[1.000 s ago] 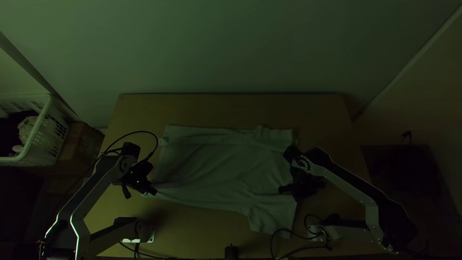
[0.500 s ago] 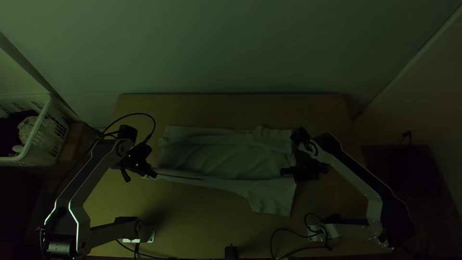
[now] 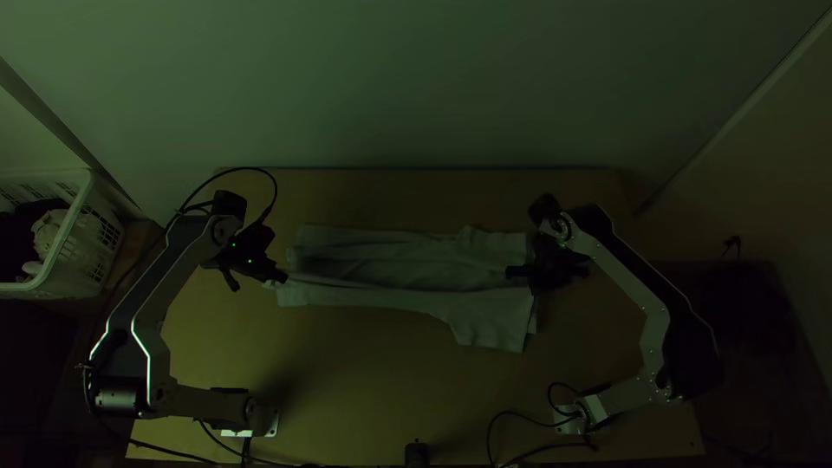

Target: Fold the t-shirt

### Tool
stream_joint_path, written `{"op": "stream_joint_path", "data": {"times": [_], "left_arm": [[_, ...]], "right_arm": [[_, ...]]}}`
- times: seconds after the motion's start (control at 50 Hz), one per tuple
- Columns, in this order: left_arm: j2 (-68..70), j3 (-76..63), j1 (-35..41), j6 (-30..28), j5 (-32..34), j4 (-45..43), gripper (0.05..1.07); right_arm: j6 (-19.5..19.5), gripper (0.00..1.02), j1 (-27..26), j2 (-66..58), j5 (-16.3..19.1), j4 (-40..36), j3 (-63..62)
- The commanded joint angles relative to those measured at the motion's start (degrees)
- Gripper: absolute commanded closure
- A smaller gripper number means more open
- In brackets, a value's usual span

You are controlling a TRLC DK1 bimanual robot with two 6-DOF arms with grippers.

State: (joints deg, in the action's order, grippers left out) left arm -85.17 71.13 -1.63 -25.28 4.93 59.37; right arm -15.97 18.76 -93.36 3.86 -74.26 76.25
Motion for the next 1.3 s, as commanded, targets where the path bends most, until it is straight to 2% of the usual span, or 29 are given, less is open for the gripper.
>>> {"op": "stream_joint_path", "data": {"times": [0.0, 0.54, 0.8, 0.86, 0.92, 1.0, 1.04, 1.1, 1.18, 1.28], "left_arm": [[-3.1, 4.4, -0.4, 0.8, 0.1, 0.0, 1.04], [-17.4, 21.6, -0.2, 2.7, 0.2, 0.2, 1.04], [-21.7, 25.2, 0.2, 4.0, 0.2, -0.6, 1.04], [-22.7, 25.8, 0.2, 4.3, 0.2, -0.8, 0.92], [-23.2, 25.8, 0.2, 4.2, 0.2, -1.3, 0.70], [-23.7, 25.3, -0.2, 3.8, 2.2, -0.5, 0.35], [-24.0, 25.3, -0.2, 3.3, 2.8, 0.5, 0.25], [-24.0, 25.0, -0.1, 3.4, 2.9, -0.1, 0.16], [-23.7, 25.0, -0.3, 4.0, 3.1, -0.8, 0.12], [-22.9, 25.3, -1.1, 5.5, 5.0, -2.2, 0.12]], "right_arm": [[0.9, 1.00, -1.2, -3.3, -0.7, -1.0, 3.8], [3.0, 1.00, -6.9, -19.1, -0.8, -0.3, 21.9], [3.4, 1.00, -7.5, -26.0, -1.5, 0.2, 28.7], [3.8, 1.00, -7.3, -26.4, -2.0, 1.7, 28.8], [3.9, 1.00, -6.6, -26.4, -4.9, 4.0, 28.8], [3.9, 0.99, -6.6, -27.5, -6.8, 5.1, 30.2], [3.9, 0.92, -6.9, -27.9, -6.8, 5.1, 31.2], [3.9, 0.69, -7.4, -27.8, -6.8, 5.1, 31.9], [3.7, 0.41, -8.1, -27.6, -6.8, 5.1, 32.3], [3.7, 0.12, -8.9, -27.0, -6.8, 4.0, 33.0]]}}
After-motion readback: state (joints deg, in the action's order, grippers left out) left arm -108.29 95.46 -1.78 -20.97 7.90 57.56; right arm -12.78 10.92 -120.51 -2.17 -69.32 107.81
